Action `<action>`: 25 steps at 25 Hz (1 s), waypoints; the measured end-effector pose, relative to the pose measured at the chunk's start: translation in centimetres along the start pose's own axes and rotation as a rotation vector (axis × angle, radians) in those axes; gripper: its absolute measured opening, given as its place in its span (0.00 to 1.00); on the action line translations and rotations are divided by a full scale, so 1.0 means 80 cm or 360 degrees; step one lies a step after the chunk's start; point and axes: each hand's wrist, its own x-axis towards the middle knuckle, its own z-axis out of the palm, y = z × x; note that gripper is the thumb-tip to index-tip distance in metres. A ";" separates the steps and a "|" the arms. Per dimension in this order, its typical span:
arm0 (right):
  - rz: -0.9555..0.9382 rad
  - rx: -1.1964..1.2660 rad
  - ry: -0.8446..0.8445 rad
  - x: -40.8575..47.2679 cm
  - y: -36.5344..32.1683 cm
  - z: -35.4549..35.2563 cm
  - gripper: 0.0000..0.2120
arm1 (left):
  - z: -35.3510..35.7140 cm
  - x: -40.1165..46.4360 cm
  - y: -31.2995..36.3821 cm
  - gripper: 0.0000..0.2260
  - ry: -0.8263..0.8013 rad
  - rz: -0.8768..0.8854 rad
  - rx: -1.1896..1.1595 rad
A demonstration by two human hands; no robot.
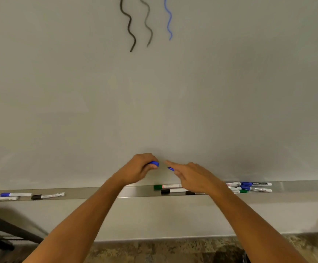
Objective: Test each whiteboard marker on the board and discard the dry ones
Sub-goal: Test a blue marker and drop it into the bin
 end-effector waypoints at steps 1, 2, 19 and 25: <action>0.0049 0.0044 -0.0014 -0.006 0.010 -0.005 0.25 | -0.016 -0.005 -0.004 0.09 0.0017 -0.0053 0.0009; 0.0081 0.0103 -0.0021 -0.010 0.019 -0.008 0.26 | -0.032 -0.008 -0.005 0.09 0.0001 -0.0113 0.0034; -0.0362 0.1124 0.0814 0.033 -0.066 -0.190 0.11 | -0.304 0.095 0.060 0.24 0.1305 0.0026 0.0712; -0.0517 0.1099 0.1143 0.036 -0.101 -0.304 0.25 | -0.400 0.158 0.080 0.21 0.1698 0.0155 0.1027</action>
